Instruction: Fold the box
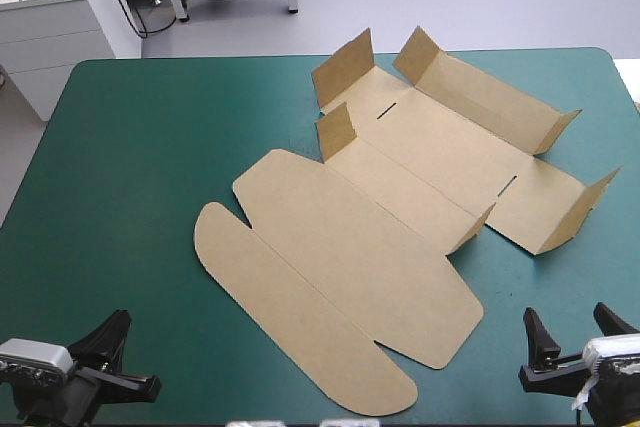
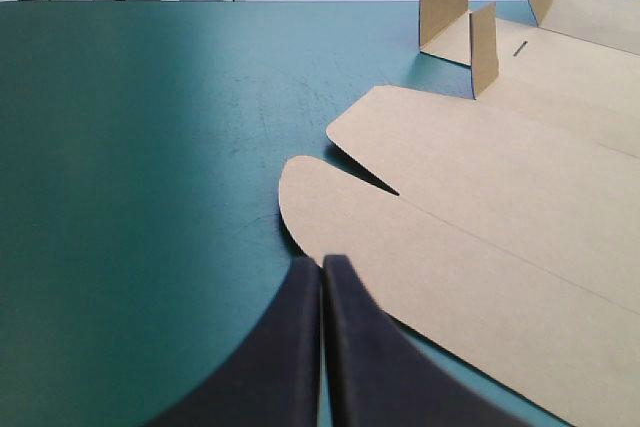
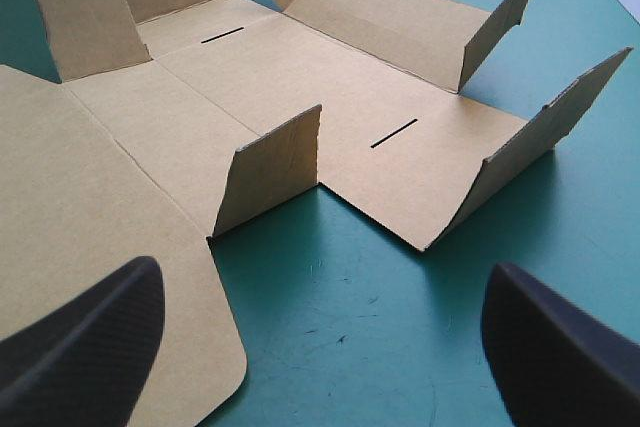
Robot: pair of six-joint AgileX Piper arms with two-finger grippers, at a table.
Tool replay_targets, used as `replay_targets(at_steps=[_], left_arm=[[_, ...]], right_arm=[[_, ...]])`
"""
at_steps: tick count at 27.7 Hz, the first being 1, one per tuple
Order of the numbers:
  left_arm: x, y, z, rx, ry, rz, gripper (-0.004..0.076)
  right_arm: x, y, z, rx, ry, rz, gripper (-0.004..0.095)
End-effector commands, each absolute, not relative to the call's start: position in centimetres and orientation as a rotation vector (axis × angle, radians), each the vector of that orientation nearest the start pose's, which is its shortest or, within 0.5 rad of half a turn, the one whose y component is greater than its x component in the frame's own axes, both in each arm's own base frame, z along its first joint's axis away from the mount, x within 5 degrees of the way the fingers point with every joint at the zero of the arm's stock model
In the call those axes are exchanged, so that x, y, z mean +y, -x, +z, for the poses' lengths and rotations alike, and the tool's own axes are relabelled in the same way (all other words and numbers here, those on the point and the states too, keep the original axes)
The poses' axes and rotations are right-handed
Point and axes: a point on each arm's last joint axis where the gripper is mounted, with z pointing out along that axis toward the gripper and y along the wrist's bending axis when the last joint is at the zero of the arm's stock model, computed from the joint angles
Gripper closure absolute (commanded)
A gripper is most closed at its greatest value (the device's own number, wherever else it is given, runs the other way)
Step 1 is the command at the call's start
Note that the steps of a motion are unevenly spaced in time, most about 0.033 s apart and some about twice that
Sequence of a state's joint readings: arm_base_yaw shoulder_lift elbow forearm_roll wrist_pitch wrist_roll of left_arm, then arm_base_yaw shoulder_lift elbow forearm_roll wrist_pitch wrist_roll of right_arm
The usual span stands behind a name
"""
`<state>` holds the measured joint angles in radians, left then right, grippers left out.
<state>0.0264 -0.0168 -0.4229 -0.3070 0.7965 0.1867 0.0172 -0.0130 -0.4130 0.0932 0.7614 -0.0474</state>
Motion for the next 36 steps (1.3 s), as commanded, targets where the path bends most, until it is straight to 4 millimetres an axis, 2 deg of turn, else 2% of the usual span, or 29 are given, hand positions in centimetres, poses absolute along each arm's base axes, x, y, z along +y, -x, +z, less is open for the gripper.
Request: replay_targets(at_steps=[1, 8, 14, 21, 29, 36], left_arm=[[-1.9, -0.8, 29.2, 1.719, -0.086, -0.210, 0.0732], [-1.9, -0.9, 29.2, 1.716, -0.084, -0.212, 0.0732], [-1.9, -0.9, 29.2, 1.716, -0.084, -0.212, 0.0732], [-1.9, -0.9, 29.2, 1.716, -0.084, -0.212, 0.0732], [-1.9, -0.9, 29.1, 1.718, -0.083, -0.218, 0.0732], [-1.9, -0.9, 29.1, 1.716, -0.082, -0.218, 0.0732]], right_arm=[[0.5, -0.7, 29.2, 1.698, 0.029, 0.081, 0.0102], [0.7, -2.1, 29.3, 1.777, -0.111, 0.214, 0.0102], [1.3, -5.5, 31.2, 1.887, -0.226, 0.379, 0.0102], [1.3, -11.4, 32.7, 2.010, -0.314, 0.388, 0.0102], [1.4, -18.5, 31.7, 2.211, -0.429, 0.407, 0.0102], [1.7, -23.5, 30.8, 2.267, -0.512, 0.459, 0.0102]])
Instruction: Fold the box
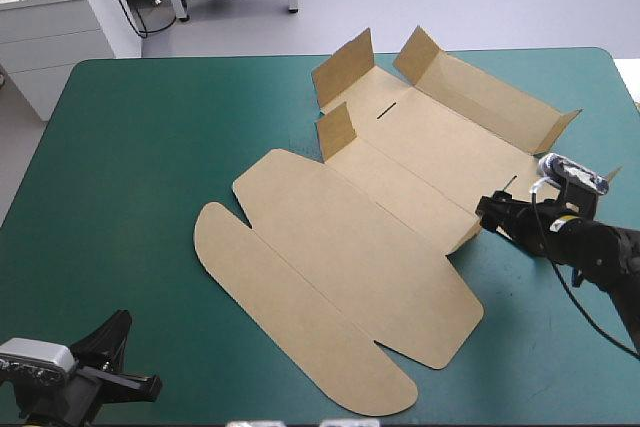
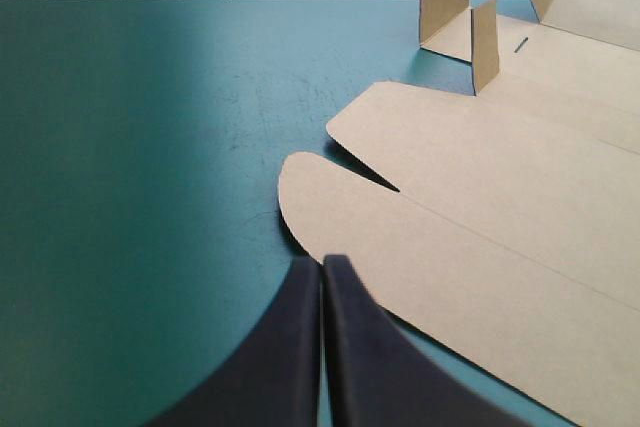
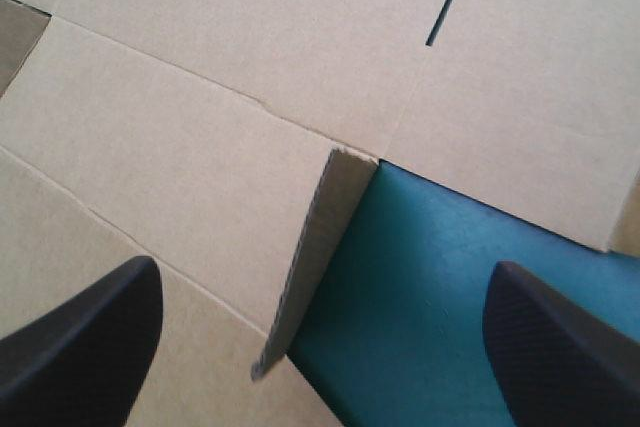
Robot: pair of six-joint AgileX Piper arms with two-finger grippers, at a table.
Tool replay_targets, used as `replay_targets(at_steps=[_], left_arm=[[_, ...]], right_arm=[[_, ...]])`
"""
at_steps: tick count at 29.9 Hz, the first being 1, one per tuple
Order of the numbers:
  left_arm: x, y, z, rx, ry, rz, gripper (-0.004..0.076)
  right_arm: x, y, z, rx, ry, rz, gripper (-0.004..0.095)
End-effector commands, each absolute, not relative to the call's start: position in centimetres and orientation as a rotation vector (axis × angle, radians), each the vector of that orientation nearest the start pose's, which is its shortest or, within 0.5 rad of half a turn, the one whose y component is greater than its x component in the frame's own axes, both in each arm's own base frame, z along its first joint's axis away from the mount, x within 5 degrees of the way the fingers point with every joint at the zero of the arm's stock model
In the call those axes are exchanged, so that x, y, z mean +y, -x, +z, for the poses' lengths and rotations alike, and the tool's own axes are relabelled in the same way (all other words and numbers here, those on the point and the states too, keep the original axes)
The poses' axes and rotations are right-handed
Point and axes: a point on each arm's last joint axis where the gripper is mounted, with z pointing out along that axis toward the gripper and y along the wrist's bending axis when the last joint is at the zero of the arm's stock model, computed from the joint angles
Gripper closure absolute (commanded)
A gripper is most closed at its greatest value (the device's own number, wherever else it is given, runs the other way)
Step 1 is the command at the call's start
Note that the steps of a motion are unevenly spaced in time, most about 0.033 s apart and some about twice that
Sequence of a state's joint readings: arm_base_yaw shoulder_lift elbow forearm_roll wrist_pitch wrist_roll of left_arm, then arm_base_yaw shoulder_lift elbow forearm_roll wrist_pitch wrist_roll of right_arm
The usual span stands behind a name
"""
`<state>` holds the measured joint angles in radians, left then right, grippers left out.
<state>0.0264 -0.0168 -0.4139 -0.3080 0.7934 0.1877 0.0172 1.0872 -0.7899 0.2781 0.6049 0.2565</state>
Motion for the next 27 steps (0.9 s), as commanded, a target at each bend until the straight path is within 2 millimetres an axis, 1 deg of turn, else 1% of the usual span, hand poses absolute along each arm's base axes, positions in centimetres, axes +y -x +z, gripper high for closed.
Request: replay_targets(at_steps=[1, 2, 7, 9, 11, 13, 15, 16, 18, 19, 20, 24, 27], left_arm=[[-1.9, -0.9, 29.1, 1.716, -0.082, -0.218, 0.0732], [-1.9, -0.9, 29.1, 1.716, -0.082, -0.218, 0.0732], [-1.9, -0.9, 29.1, 1.716, -0.082, -0.218, 0.0732], [-1.9, -0.9, 29.1, 1.715, -0.082, -0.218, 0.0732], [-1.9, -0.9, 29.2, 1.712, -0.081, -0.217, 0.0732], [-1.9, -0.9, 29.2, 1.712, -0.081, -0.217, 0.0732], [-1.9, -0.9, 29.2, 1.712, -0.081, -0.217, 0.0732], [-1.9, -0.9, 29.2, 1.712, -0.081, -0.217, 0.0732], [-1.9, -0.9, 29.2, 1.712, -0.081, -0.217, 0.0732], [-1.9, -0.9, 29.2, 1.712, -0.081, -0.217, 0.0732], [-1.9, -0.9, 29.2, 1.712, -0.081, -0.217, 0.0732], [-1.9, -0.9, 29.2, 1.712, -0.081, -0.217, 0.0732], [-1.9, -0.9, 29.2, 1.712, -0.081, -0.217, 0.0732]], right_arm=[[1.8, -23.9, 30.6, 2.278, -0.523, 0.467, 0.0102], [1.8, -24.5, 30.1, 2.304, -0.536, 0.470, 0.0102], [2.1, -26.1, 27.7, 2.395, -0.619, 0.502, 0.0105], [2.2, -26.2, 26.9, 2.437, -0.694, 0.521, 0.0133], [2.2, -26.3, 26.3, 2.459, -0.783, 0.540, 0.0197], [2.2, -26.4, 26.3, 2.440, -0.862, 0.562, 0.0301], [2.2, -26.5, 26.3, 2.425, -0.897, 0.572, 0.0457], [2.2, -26.5, 26.3, 2.422, -0.899, 0.574, 0.0576], [2.2, -26.5, 26.4, 2.429, -0.892, 0.570, 0.0855], [2.2, -26.5, 26.4, 2.427, -0.895, 0.571, 0.0926], [2.2, -26.5, 26.4, 2.425, -0.895, 0.572, 0.0908], [2.2, -26.6, 26.5, 2.411, -0.895, 0.575, 0.0905], [2.1, -26.6, 26.5, 2.432, -0.814, 0.544, 0.0905]])
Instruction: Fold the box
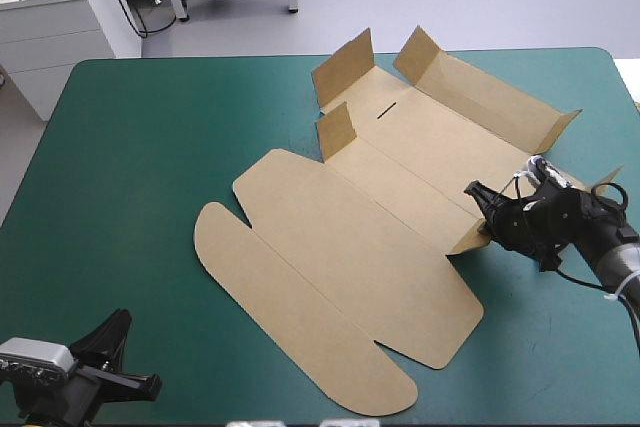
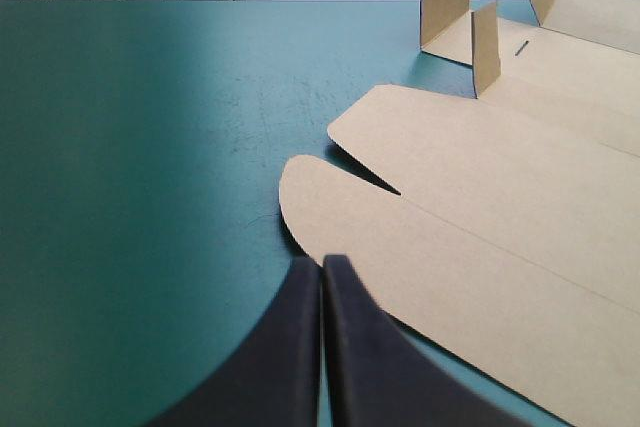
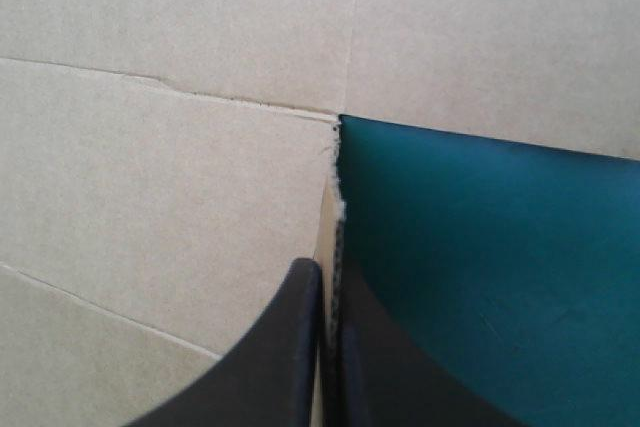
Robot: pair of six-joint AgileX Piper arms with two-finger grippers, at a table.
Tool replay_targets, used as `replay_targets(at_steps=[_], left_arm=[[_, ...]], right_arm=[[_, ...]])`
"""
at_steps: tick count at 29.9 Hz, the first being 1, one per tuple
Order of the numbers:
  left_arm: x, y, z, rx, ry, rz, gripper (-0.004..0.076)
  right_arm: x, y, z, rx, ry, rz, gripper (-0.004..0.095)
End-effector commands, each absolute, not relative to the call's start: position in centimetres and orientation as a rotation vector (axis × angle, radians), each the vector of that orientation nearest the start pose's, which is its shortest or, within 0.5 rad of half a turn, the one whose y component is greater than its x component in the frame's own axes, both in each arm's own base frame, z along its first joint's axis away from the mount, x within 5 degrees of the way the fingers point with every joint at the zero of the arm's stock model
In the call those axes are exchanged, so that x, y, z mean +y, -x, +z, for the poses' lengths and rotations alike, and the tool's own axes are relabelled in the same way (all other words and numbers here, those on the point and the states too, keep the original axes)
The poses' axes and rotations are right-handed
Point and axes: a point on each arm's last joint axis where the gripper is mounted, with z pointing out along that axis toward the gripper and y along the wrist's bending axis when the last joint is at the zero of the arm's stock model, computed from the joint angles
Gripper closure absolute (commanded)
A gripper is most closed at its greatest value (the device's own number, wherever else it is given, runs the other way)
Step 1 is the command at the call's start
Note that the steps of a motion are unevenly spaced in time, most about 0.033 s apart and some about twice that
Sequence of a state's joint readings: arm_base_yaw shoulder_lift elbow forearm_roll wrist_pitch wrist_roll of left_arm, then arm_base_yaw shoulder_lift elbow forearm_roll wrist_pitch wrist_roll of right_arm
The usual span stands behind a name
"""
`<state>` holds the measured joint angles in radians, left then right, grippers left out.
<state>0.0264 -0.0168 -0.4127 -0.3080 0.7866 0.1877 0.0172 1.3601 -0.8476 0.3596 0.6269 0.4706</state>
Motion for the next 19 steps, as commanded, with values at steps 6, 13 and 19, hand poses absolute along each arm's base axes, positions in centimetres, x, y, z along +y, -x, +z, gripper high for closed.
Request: replay_targets(at_steps=[6, 13, 19], left_arm=[[-1.9, -0.9, 29.2, 1.712, -0.081, -0.217, 0.0732], [-1.9, -0.9, 29.2, 1.712, -0.081, -0.217, 0.0732], [-1.9, -0.9, 29.2, 1.712, -0.081, -0.217, 0.0732]], right_arm=[[2.3, -26.8, 25.9, 2.515, -0.557, 0.482, 0.0905], [3.0, -28.6, 26.1, 2.662, -0.076, 0.431, 0.0905], [3.5, -32.4, 26.7, 2.736, 0.275, 0.444, 0.0907]])
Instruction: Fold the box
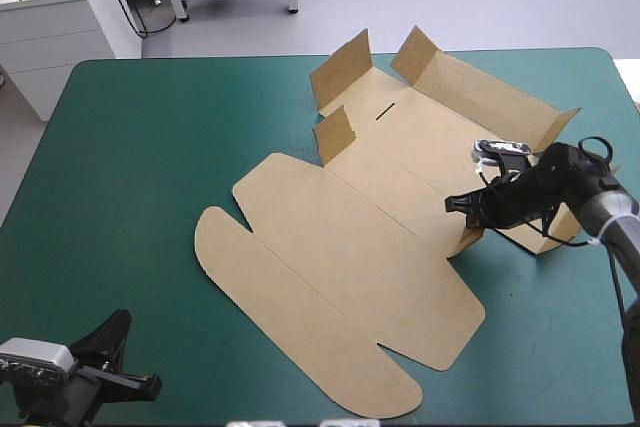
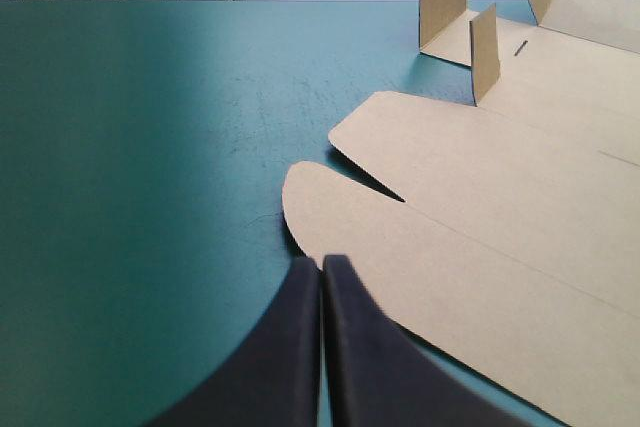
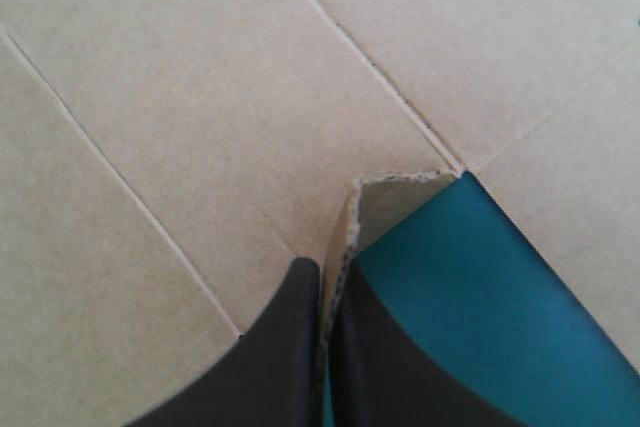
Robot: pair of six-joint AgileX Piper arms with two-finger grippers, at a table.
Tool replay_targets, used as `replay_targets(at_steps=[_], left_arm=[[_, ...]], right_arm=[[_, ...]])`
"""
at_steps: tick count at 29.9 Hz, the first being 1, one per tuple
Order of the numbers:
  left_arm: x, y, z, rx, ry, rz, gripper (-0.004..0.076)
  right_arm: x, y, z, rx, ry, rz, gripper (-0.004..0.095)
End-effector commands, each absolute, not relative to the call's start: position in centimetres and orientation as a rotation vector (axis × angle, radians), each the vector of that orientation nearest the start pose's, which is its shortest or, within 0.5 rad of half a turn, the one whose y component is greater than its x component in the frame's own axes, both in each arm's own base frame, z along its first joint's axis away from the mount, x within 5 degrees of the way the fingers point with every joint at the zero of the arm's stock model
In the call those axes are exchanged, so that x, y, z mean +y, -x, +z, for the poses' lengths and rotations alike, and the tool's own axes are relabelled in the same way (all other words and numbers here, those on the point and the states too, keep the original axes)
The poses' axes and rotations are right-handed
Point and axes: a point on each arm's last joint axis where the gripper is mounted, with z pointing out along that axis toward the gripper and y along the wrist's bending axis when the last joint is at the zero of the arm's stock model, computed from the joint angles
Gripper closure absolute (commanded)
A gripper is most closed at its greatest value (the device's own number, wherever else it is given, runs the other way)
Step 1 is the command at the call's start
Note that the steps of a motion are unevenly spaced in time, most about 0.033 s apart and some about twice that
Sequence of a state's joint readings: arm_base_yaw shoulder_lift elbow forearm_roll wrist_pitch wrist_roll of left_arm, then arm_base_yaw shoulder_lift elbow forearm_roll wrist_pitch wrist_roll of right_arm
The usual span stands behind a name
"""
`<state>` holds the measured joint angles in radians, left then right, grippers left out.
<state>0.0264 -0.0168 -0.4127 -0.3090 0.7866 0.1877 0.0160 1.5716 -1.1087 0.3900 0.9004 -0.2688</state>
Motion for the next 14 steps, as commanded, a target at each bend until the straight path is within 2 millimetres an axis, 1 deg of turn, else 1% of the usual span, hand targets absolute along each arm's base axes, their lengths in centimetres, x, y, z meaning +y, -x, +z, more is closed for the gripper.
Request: replay_targets(at_steps=[1, 5, 7, 8, 10, 11, 13, 14], left_arm=[[-1.9, -0.9, 29.2, 1.712, -0.081, -0.217, 0.0732], [-1.9, -0.9, 29.2, 1.712, -0.081, -0.217, 0.0732], [-1.9, -0.9, 29.2, 1.712, -0.081, -0.217, 0.0732], [-1.9, -0.9, 29.2, 1.712, -0.081, -0.217, 0.0732], [-1.9, -0.9, 29.2, 1.712, -0.081, -0.217, 0.0732], [-1.9, -0.9, 29.2, 1.712, -0.081, -0.217, 0.0732], [-1.9, -0.9, 29.2, 1.712, -0.081, -0.217, 0.0732], [-1.9, -0.9, 29.2, 1.712, -0.081, -0.217, 0.0732]], right_arm=[[3.6, -33.1, 27.1, 2.734, 0.317, 0.447, 0.0907], [4.0, -35.5, 28.0, 2.786, 0.528, 0.471, 0.0907], [4.6, -36.2, 28.7, 2.799, 0.654, 0.439, 0.0907], [5.0, -36.7, 29.3, 2.777, 0.704, 0.402, 0.0908], [6.1, -37.4, 30.6, 2.701, 0.818, 0.329, 0.0907], [7.2, -37.5, 31.2, 2.652, 0.917, 0.286, 0.0908], [8.7, -37.6, 32.3, 2.569, 1.050, 0.222, 0.0908], [10.0, -37.6, 32.8, 2.516, 1.138, 0.188, 0.0908]])
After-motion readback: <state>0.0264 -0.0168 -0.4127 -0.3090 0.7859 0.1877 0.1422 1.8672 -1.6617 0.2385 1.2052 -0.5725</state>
